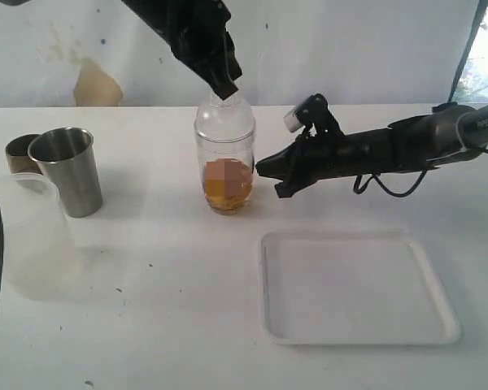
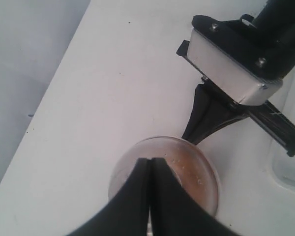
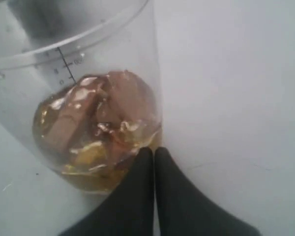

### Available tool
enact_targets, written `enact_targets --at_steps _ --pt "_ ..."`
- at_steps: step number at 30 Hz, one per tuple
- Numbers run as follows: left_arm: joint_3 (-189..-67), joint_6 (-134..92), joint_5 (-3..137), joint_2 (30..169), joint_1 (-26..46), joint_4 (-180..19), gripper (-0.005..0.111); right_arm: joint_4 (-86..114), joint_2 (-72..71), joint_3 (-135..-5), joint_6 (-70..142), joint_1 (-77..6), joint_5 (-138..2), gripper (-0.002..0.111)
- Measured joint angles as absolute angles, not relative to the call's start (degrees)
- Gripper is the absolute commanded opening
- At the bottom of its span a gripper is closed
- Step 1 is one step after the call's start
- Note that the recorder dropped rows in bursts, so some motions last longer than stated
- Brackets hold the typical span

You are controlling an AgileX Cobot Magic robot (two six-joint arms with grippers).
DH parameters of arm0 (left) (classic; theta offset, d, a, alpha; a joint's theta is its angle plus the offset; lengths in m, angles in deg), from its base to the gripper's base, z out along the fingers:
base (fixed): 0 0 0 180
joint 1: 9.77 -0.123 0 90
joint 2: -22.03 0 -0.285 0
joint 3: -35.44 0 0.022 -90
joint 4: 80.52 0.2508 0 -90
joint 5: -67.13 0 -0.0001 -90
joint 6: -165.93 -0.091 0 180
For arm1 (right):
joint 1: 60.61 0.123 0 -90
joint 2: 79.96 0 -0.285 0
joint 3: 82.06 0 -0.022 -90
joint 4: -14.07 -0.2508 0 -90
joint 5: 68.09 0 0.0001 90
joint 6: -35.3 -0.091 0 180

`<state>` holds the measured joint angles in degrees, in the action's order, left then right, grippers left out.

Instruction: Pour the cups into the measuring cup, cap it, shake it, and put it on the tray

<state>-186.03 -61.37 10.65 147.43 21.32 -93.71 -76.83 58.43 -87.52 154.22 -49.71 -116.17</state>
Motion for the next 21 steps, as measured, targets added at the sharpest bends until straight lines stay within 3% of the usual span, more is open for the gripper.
enact_targets --at_steps 21 --pt "-186.0 -60.4 12.5 149.7 21.3 -93.7 0.0 -73.2 58.4 -87.5 149.8 -49.7 -122.4 0.0"
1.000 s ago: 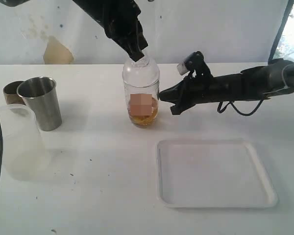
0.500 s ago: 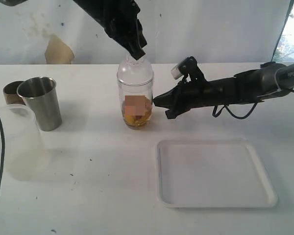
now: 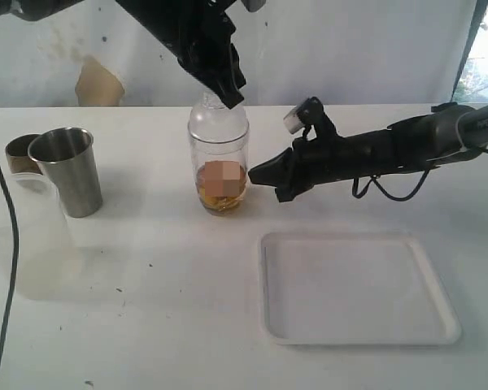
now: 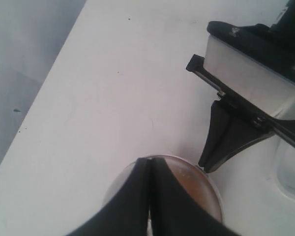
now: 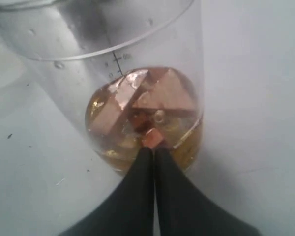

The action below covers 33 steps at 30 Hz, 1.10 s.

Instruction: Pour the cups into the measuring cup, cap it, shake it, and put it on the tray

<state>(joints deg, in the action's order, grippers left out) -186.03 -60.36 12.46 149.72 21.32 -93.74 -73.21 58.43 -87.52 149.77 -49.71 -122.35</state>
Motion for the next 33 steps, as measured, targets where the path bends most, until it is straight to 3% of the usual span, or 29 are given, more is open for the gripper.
enact_targets --at_steps 16,24,33 --pt "-186.0 -59.3 12.1 145.7 21.3 -93.6 0.0 -71.3 58.4 -87.5 148.1 -49.7 -122.5 0.0" --pt "-177.4 -58.5 17.7 146.3 21.1 -90.8 0.0 -69.4 58.4 -87.5 146.9 -49.7 -122.2 0.0" --pt "-176.0 -59.0 19.6 143.8 21.1 -90.6 0.0 -69.4 58.4 -87.5 146.1 -49.7 -122.2 0.0"
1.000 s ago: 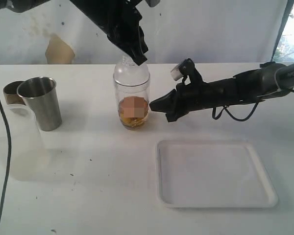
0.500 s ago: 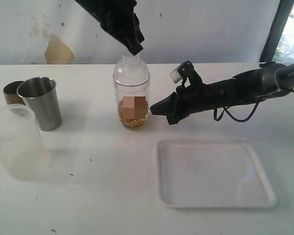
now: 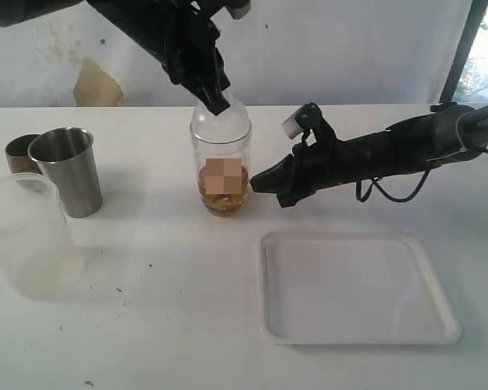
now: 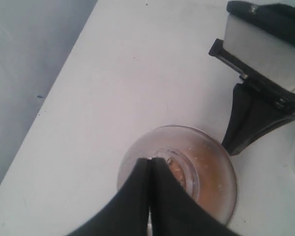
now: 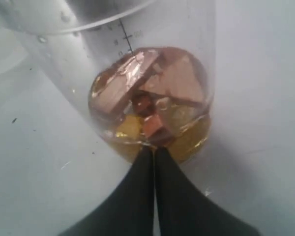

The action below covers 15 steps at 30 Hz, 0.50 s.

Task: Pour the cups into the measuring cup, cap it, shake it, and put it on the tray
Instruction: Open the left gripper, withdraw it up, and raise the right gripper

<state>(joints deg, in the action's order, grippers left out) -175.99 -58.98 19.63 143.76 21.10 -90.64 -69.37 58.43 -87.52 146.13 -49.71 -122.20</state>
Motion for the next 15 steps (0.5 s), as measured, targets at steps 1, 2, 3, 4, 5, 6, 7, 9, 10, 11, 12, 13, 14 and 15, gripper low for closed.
enact_targets --at_steps 1,2,3,4,5,6,7,9,10,11,12,13,14,15 --pt "-176.0 -59.0 19.6 142.2 21.1 -90.6 0.0 -69.4 58.4 -87.5 145.9 -49.7 -121.8 0.0" --pt "-176.0 -59.0 19.5 141.2 21.1 -90.5 0.0 -69.4 58.4 -87.5 145.6 -49.7 -121.1 0.003" --pt "-176.0 -58.4 19.5 139.6 21.1 -90.5 0.0 -68.7 58.3 -87.5 144.3 -49.7 -119.7 0.006" --pt "-176.0 -57.5 19.3 138.4 21.1 -90.5 0.0 -68.1 58.0 -87.5 143.6 -50.0 -119.0 0.017" --pt "-176.0 -56.0 18.6 136.6 20.8 -90.5 0.0 -67.4 56.8 -87.5 141.9 -50.9 -118.7 0.024" --pt "-176.0 -54.7 18.3 135.5 20.2 -90.5 0.0 -67.2 56.0 -87.5 141.0 -51.6 -119.0 0.031" --pt "-175.9 -53.8 18.0 134.3 19.8 -90.7 0.0 -67.2 55.3 -87.5 140.6 -52.3 -119.5 0.04" --pt "-175.3 -51.2 18.0 131.7 18.6 -90.7 0.0 -67.2 53.4 -87.5 139.3 -54.2 -121.9 0.056" --pt "-173.7 -49.0 18.9 128.6 17.4 -90.7 0.0 -67.2 51.8 -87.5 137.7 -55.9 -124.9 0.057" --pt "-170.5 -46.3 21.4 124.4 16.8 -90.4 0.0 -67.2 50.8 -87.5 136.7 -56.8 -127.7 0.057" --pt "-168.0 -45.0 23.6 121.7 16.7 -90.5 0.0 -67.2 50.6 -87.5 136.3 -57.0 -129.5 0.057" --pt "-161.6 -42.5 28.7 116.3 16.7 -90.5 0.0 -67.2 50.5 -87.5 136.2 -57.0 -132.4 0.056" --pt "-158.7 -41.4 32.2 113.0 16.7 -90.5 0.0 -66.7 50.5 -87.5 136.1 -56.6 -133.2 0.056" --pt "-154.8 -39.9 35.9 109.6 16.7 -90.5 0.0 -66.3 50.5 -87.5 135.9 -56.5 -133.6 0.056"
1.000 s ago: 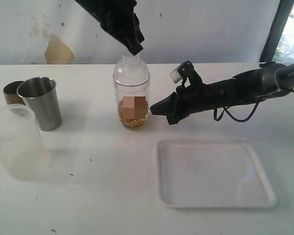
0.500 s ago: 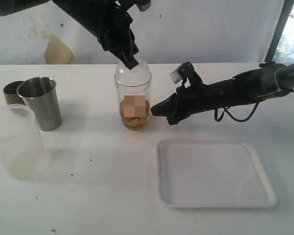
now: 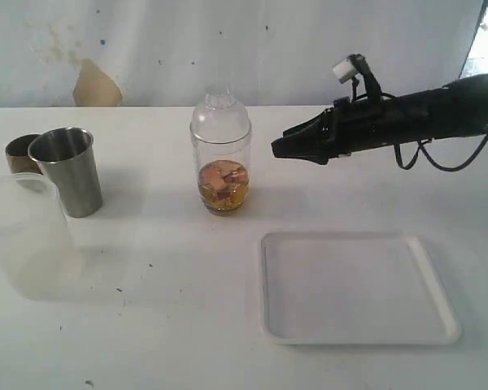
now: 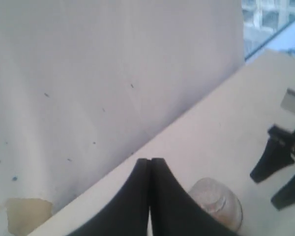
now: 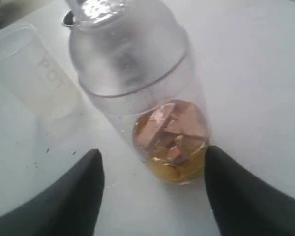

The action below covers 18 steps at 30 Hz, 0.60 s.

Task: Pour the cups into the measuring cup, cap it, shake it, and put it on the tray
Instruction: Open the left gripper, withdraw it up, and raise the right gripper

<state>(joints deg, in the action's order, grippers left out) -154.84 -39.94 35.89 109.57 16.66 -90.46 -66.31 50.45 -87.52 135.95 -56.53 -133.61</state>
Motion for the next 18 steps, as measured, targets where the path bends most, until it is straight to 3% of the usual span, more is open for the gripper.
enact_targets --at_steps 7,12,18 --pt "-122.3 -31.5 59.1 82.6 16.7 -90.5 0.0 -58.8 44.6 -86.3 131.1 -57.6 -131.4 0.054" --pt "-107.5 -28.0 64.2 69.0 16.5 -90.5 0.0 -60.8 36.7 -80.3 132.3 -58.1 -131.4 0.055" --pt "-99.3 -25.4 64.5 58.5 16.5 -90.5 0.0 -65.8 31.9 -71.2 138.7 -58.1 -126.5 0.083"
